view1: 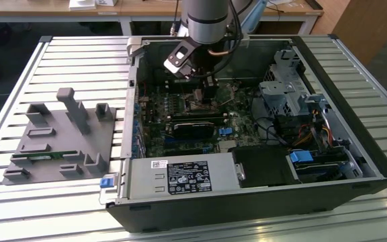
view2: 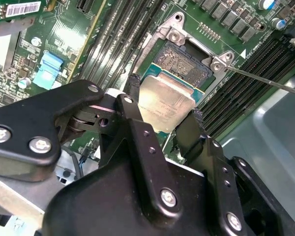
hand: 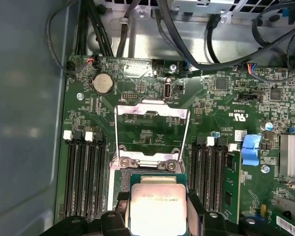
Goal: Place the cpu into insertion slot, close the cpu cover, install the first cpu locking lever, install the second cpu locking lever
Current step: 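Place the cpu into insertion slot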
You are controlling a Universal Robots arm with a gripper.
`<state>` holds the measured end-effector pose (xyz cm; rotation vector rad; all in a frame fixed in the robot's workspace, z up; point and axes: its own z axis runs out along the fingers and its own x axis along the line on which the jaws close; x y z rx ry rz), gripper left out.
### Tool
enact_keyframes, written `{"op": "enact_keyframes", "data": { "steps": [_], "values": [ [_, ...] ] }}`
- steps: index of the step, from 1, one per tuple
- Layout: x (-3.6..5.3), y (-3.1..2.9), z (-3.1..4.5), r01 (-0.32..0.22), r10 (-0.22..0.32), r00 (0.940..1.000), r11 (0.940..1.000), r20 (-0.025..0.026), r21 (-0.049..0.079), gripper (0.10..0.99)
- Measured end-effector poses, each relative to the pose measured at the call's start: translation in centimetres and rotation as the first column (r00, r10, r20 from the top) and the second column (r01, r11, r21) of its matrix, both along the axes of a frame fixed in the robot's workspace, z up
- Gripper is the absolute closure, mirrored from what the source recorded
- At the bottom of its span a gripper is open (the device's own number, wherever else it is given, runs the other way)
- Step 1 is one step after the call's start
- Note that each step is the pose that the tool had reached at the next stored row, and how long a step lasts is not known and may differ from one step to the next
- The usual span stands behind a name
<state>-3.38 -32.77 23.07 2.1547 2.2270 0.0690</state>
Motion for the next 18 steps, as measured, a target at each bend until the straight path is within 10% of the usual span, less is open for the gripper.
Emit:
{"op": "enact_keyframes", "data": {
  "steps": [18],
  "values": [
    [-0.04,0.12,-0.31,0.004,-0.004,1.0,1.0,0.0001,0.0,0.545]
  ]
}}
